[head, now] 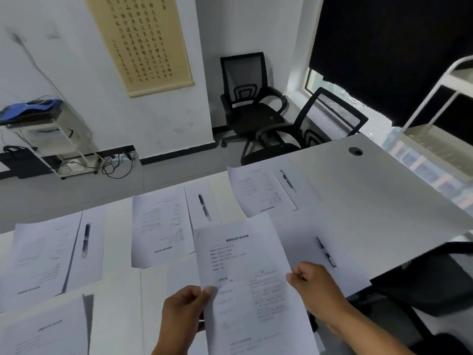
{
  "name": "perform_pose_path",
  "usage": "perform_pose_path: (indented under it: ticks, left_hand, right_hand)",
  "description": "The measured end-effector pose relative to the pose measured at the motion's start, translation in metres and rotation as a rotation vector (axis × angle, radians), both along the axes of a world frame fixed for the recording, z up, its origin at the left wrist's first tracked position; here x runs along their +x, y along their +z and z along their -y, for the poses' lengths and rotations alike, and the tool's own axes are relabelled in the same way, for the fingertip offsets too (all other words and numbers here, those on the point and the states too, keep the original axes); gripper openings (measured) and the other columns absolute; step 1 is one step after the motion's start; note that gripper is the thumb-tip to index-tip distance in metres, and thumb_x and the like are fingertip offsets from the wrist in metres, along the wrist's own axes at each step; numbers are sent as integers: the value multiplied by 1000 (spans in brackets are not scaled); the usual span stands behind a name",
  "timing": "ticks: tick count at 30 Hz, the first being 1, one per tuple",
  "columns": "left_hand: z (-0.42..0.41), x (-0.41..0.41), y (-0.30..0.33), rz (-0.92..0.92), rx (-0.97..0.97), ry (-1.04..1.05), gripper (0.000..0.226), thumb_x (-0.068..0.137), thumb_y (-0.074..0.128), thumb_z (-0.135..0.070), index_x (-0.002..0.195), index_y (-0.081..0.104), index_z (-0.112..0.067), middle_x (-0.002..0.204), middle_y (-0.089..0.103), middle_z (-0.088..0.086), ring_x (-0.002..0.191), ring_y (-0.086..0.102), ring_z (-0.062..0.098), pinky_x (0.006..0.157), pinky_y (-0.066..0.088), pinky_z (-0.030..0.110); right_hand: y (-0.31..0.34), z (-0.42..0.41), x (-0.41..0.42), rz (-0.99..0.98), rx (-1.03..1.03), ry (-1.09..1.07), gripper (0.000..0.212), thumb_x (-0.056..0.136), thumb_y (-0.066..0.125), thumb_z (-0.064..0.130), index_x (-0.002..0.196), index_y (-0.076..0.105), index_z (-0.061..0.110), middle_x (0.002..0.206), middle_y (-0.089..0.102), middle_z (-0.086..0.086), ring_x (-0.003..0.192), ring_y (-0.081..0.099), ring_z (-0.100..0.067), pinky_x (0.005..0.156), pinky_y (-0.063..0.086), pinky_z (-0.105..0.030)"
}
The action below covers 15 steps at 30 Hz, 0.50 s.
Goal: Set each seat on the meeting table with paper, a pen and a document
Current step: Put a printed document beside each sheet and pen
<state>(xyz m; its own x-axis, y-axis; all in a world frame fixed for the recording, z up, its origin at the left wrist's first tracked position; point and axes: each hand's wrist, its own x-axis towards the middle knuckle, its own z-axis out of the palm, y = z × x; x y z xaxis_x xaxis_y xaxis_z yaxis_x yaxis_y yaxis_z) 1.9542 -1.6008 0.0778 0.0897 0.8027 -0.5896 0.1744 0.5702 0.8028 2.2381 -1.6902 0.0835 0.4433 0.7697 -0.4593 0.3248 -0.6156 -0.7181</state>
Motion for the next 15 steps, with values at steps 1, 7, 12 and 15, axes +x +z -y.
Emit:
perform_pose_path:
  ticks: [1,7,12,15]
  left_hand:
    - [-3,5,4,3,3,-4,39,93,85,-14,78,59,12,73,69,30,59,65,26,64,62,40]
    - [-11,64,9,-11,-1,-59,44,95,83,-16,87,57,19,84,79,22,68,77,28,66,66,40]
    - [-6,123,1,-37,-17,-79,44,97,82,-20,92,60,19,90,79,25,76,76,31,81,67,54]
    - [-2,157,-4,-66,-29,-65,42,97,81,-20,93,63,18,89,80,22,77,76,31,83,67,56]
  right_hand:
    - [0,-1,4,0,2,-11,41,102,67,26,70,42,19,56,40,15,56,34,-7,58,34,-25]
    - [-6,4,56,-51,13,-77,39,103,67,26,69,48,18,55,43,16,56,38,-6,60,38,-26]
    - [-18,7,116,-102,7,-74,38,102,68,25,71,52,11,57,47,12,56,41,-6,61,38,-29]
    - [-23,8,149,-100,-4,-54,40,102,68,25,68,50,15,54,46,15,52,38,-4,59,36,-26]
